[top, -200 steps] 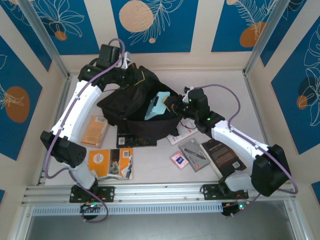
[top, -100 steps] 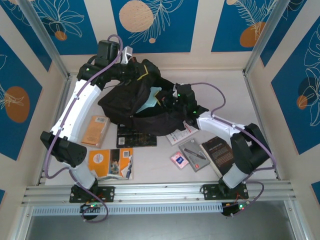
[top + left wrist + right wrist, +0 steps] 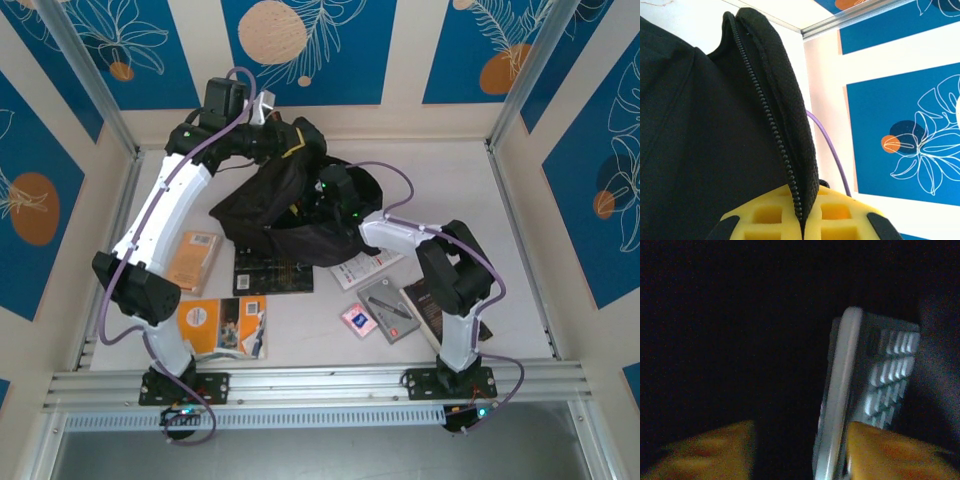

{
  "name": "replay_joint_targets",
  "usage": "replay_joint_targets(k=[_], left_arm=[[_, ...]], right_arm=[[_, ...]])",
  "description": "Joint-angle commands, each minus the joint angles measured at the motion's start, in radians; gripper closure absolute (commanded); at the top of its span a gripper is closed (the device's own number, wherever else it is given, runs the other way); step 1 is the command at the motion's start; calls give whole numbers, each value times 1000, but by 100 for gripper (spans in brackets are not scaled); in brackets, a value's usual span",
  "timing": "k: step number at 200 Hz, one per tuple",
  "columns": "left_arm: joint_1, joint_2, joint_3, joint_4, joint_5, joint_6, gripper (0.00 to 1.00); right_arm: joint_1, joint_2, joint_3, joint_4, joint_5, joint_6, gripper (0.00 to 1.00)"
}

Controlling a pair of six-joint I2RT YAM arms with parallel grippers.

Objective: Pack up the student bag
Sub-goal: Place the calculator in the student bag.

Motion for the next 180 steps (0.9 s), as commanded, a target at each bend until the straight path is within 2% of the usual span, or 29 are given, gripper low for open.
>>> replay_joint_targets(k=[1,30,58,104,125,158,180], left_arm=[[11,-11,56,24,28,48,100],[29,-19,52,-16,-2,76,100],[47,-38,18,-26,-22,89,100],[53,-79,-70,-11,-35,100,100],[53,-85,-105,-10,-27,109,100],[51,-116,-192,13,-26,108,100],[48,-129,-227,14,-29,111,100]], right_arm=[[-3,-49,43,-42,-9,-92,37],[-12,-151,36,-154,-29,-221,32],[-17,-260,78,-403,-36,-375,31],[-20,-415,111,-833,-8,-570,36],[-15,-525,45,-911,29,-655,44],[-5,-670,-2,-1136,158,-716,46],[12,-685,8,-1343,148,-747,46]])
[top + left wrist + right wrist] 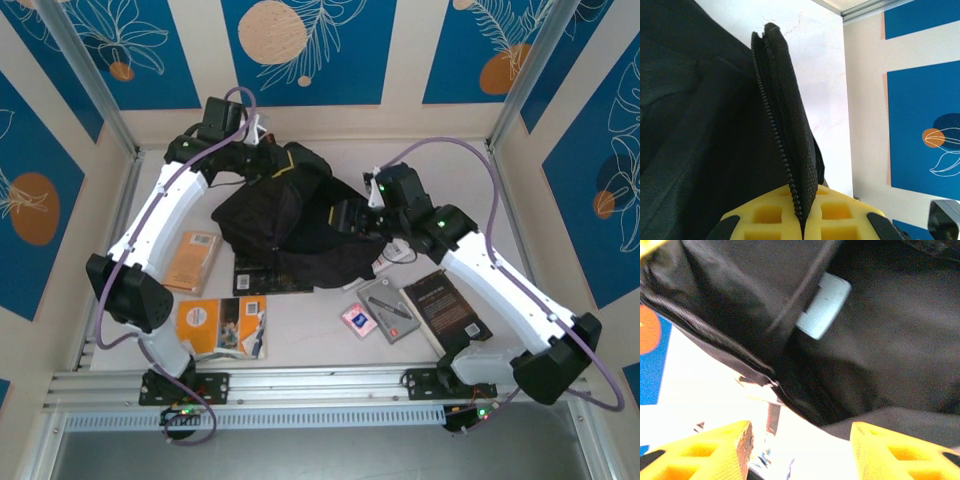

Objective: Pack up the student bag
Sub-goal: Place the calculator in the student bag.

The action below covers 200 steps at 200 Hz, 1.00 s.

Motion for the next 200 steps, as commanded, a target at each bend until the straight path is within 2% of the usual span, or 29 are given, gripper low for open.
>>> replay_joint_targets(k=[1,41,72,88,132,200], left_arm=[[7,-59,-26,43,0,18,100],[7,-76,-52,19,-23,37,100],[7,-85,-52,-2,-37,49,100],[7,-90,-52,-5,-36,43,100],[7,-119,-78,-16,-55,35,100],[7,-136,-113,-27,-34,56,100]], right_arm=[[23,-23,-5,-303,50,-88,46],[217,6,-126,-466,83,-163,38],[349,80,-206,-423,118,-133,34],[391,138,-217,-406,195,-126,33],[402,313,-223,-360,238,-160,31],[376,443,-253,-288,277,-197,29]])
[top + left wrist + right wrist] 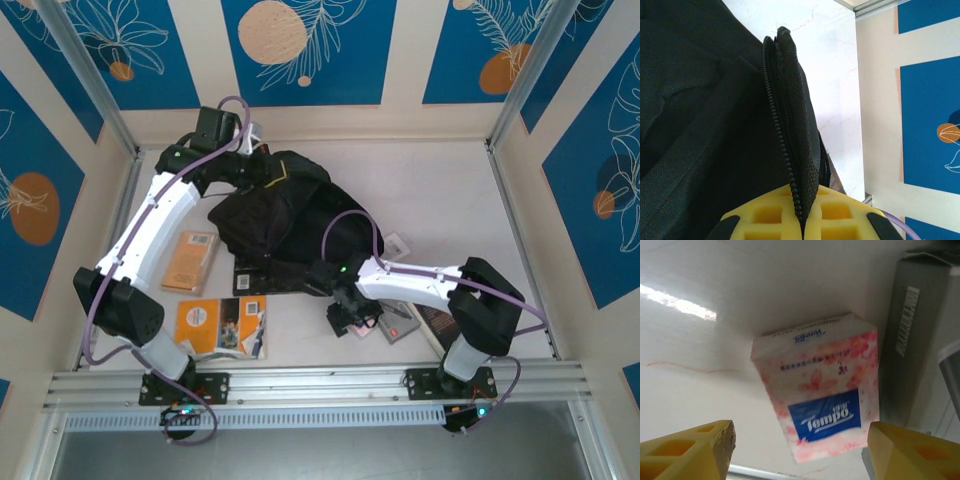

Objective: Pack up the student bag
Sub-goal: Place the calculator in the student bag, then pick up the personal item from the bottom-center of the table.

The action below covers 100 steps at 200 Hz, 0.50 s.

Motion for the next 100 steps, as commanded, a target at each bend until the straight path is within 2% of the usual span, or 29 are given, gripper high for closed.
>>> replay_joint_targets(k=[1,50,100], left_arm=[[7,-44,-13,-7,8,29,100],[7,-47,-28,0,25,30,100],[7,-52,-45,7,30,33,100]], right_arm=[[-9,35,-15,14,34,-24,29],[-12,53,-40,16,71,-15,29],[-26,46,-79,59,9,-4,29]])
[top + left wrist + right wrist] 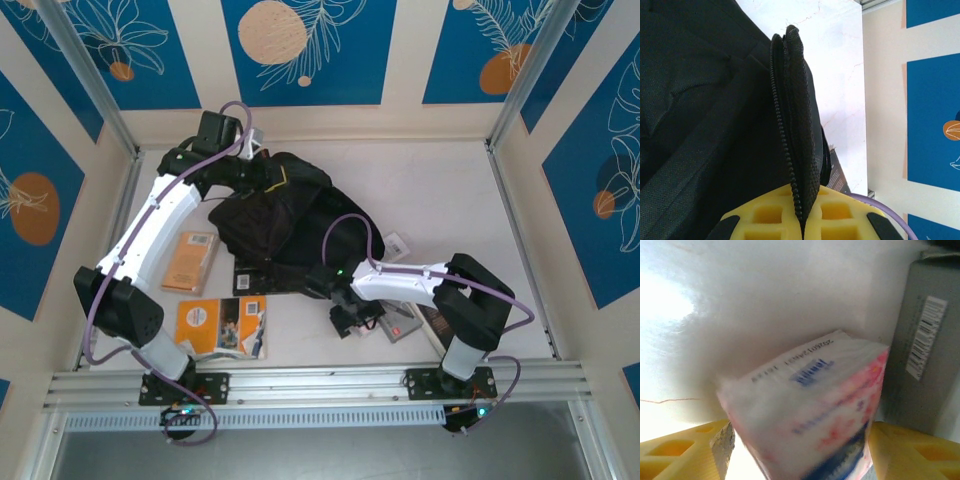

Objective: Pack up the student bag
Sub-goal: Pick up the personal item from the bottom-center of the table.

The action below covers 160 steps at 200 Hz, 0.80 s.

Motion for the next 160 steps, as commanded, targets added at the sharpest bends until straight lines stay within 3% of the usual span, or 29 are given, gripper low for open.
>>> replay_joint_targets(k=[1,49,108,131,160], left_arm=[[7,-44,-7,3,25,28,100],[7,-52,-15,4,26,31,100],[8,-61,-26,5,26,33,100],[9,-67,-19,2,25,36,100],[9,-71,-8,2,26,32,100]], right_arm=[[-16,-1,-39,18,-37,4,29],[-29,-91,-93,114,-172,7,30],[-50,-130,-117,124,-208,49,45],[-50,-246,-112,81,-184,70,46],[-104,-531,-99,102,-234,76,47]])
